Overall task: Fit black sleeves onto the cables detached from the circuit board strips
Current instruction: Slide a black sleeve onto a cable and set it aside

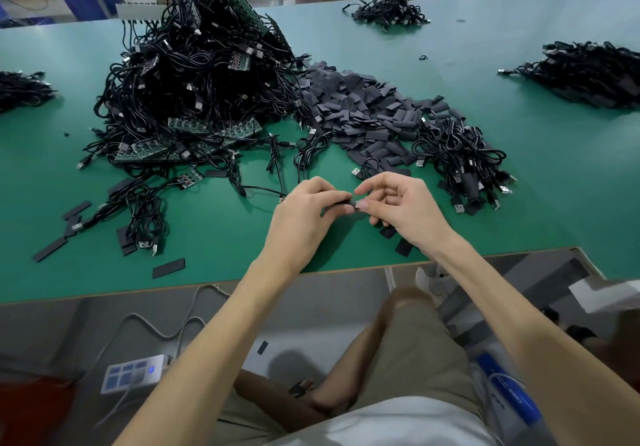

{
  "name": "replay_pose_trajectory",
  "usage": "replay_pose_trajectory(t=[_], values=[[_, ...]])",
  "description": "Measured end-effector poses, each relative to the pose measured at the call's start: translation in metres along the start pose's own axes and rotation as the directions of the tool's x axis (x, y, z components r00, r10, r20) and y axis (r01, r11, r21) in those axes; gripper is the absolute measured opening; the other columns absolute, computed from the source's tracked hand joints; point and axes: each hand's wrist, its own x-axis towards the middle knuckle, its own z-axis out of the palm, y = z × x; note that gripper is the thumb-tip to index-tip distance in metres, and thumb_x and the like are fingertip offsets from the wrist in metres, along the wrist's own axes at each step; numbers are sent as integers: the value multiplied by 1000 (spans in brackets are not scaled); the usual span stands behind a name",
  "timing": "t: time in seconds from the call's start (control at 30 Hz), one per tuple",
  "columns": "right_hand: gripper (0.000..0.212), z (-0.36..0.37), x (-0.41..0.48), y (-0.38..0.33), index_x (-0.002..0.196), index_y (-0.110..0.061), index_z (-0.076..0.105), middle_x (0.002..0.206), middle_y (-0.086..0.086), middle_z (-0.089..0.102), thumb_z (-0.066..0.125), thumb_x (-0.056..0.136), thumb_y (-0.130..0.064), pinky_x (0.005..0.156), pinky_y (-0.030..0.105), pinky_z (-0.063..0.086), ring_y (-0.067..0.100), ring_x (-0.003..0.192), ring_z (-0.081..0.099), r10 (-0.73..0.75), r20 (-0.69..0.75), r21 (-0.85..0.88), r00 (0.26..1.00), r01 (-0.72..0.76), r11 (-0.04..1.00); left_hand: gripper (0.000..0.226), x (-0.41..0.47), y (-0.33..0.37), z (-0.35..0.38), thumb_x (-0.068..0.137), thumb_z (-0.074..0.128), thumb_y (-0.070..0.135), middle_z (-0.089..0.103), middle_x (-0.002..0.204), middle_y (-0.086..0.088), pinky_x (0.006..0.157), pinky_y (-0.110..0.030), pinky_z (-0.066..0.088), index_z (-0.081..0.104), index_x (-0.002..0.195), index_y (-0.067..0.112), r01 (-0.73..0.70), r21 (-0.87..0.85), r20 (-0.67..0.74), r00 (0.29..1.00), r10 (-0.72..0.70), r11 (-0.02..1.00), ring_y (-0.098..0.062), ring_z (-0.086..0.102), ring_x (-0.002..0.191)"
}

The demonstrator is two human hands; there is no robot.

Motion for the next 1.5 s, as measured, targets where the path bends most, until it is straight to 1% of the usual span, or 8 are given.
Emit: replay_pose_trajectory(t=[0.07,0.2,0.4,0.57,0.8,1.17,1.3,1.5], values=[[15,0,0,0,101,-7,72,72,3,66,76,88,-1,54,17,46,14,59,63,-1,-3,1,1000,1,1000,22,-2,4,0,93,71,32,65,99,6,74,-41,52,78,113,24,-31,80,2,1000,31,996,-16,58,97],[16,0,-1,0,102,-6,71,72,4,65,75,88,1,56,15,46,14,59,63,5,5,-10,1000,-5,1000,18,-2,7,-1,96,68,28,63,96,0,71,-43,52,78,106,17,-111,137,40,994,106,984,-19,56,96],[16,0,-1,-1,103,-5,71,72,4,66,76,88,0,59,17,48,14,59,63,3,36,-38,999,-1,999,15,-1,5,-1,93,71,16,64,93,-7,79,-42,50,78,103,8,-138,112,71,989,131,984,-28,57,92],[16,-1,-1,-2,104,-5,71,72,4,65,75,89,0,57,15,46,12,58,63,8,32,-34,999,-7,999,12,0,5,-2,93,71,12,64,93,-9,77,-36,49,77,101,5,-162,107,90,984,153,981,-30,59,90],[15,-1,0,0,103,-5,71,72,1,67,75,89,-2,56,14,46,12,59,64,26,37,-42,999,-25,999,16,-3,9,-1,95,69,16,64,92,-12,74,-42,51,76,99,3,-155,119,83,986,146,981,-32,59,85],[12,2,1,1,94,-12,71,68,-1,69,76,88,-3,51,21,46,15,60,68,34,19,-60,999,-32,998,16,-2,8,-2,94,71,14,66,95,-14,79,-37,49,78,105,5,-136,60,87,988,131,989,-33,61,89],[11,1,1,3,93,-13,71,71,1,72,77,88,-6,51,21,47,15,62,70,28,6,-61,1000,-28,998,19,-1,6,-1,95,70,16,66,98,-12,83,-37,49,78,110,7,-126,31,91,988,122,992,-29,60,92],[10,0,3,4,96,-5,71,70,3,69,76,88,-1,54,21,51,14,62,68,26,-33,4,999,-26,1000,24,2,-2,-4,87,80,23,71,99,6,80,-24,53,76,110,18,19,-188,81,997,-3,982,-6,64,89]])
